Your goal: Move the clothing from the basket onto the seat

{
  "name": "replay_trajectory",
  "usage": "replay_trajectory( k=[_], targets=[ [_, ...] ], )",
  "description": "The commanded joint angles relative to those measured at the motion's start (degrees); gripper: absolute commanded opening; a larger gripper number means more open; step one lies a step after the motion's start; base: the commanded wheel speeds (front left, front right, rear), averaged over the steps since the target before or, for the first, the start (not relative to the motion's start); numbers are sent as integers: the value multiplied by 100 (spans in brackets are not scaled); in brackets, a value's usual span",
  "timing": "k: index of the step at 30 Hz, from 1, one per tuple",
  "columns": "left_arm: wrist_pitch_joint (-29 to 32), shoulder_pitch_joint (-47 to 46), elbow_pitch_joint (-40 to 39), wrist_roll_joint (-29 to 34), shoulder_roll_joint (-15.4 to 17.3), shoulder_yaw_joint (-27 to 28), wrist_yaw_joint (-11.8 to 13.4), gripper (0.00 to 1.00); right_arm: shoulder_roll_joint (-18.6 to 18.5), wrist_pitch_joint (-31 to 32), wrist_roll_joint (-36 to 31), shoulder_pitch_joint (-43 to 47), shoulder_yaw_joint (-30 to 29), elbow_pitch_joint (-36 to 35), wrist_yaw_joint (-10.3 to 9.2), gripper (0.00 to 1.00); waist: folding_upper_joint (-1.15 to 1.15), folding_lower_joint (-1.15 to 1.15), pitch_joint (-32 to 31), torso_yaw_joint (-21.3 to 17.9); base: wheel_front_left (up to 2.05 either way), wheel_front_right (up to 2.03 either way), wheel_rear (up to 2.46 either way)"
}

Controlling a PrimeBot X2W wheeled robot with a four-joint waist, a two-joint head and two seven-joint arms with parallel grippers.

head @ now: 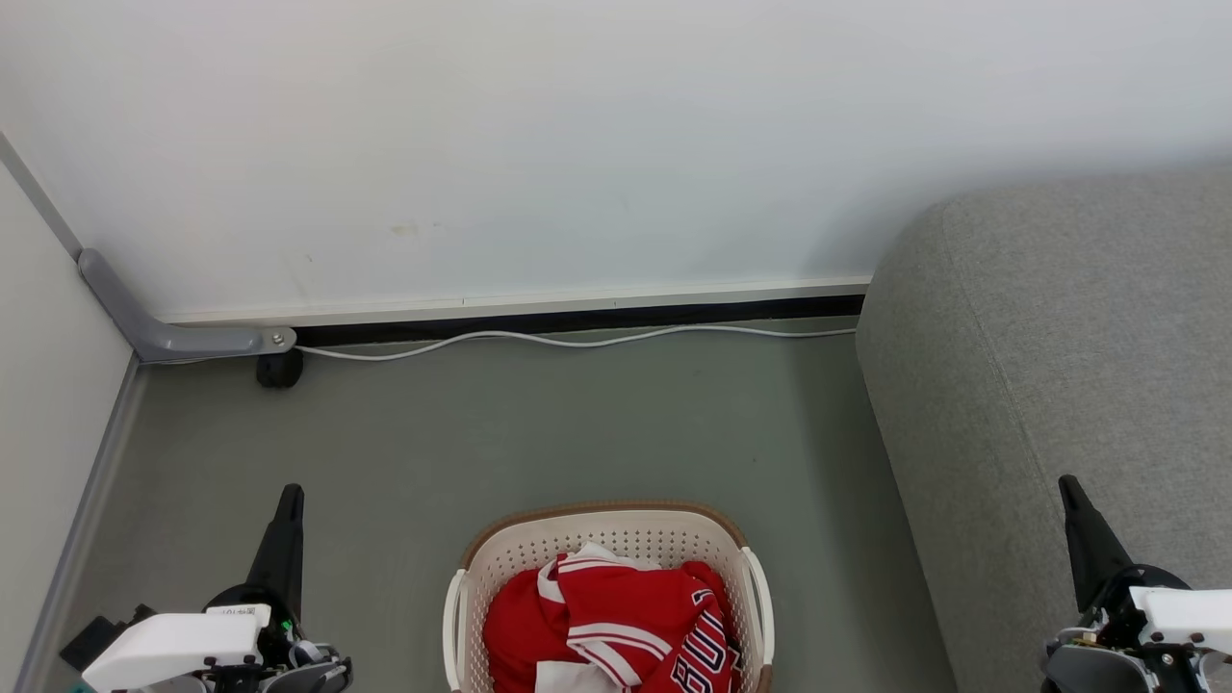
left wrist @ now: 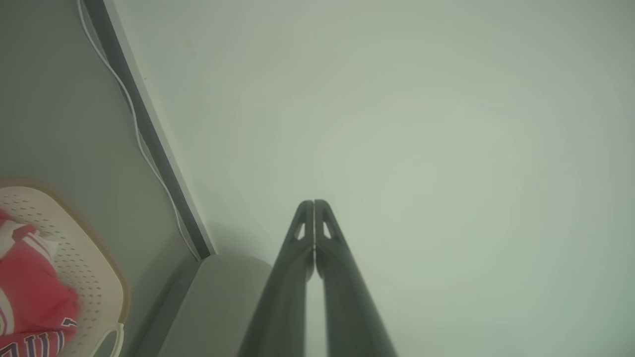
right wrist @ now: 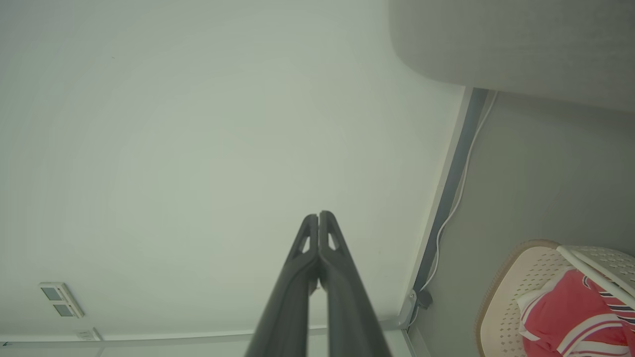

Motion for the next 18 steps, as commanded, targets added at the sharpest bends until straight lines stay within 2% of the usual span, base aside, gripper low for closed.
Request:
replay_trajectory(
  k=[1, 18],
  targets=[
    [41, -327, -162, -23, 98, 187, -44, 0, -60, 42, 67, -209, 104, -177, 9, 0, 0, 0, 0, 0, 0, 0, 0],
    [41, -327, -162, -23, 98, 187, -44, 0, -60, 42, 67, -209, 104, -177, 9, 0, 0, 0, 0, 0, 0, 0, 0]
  ],
)
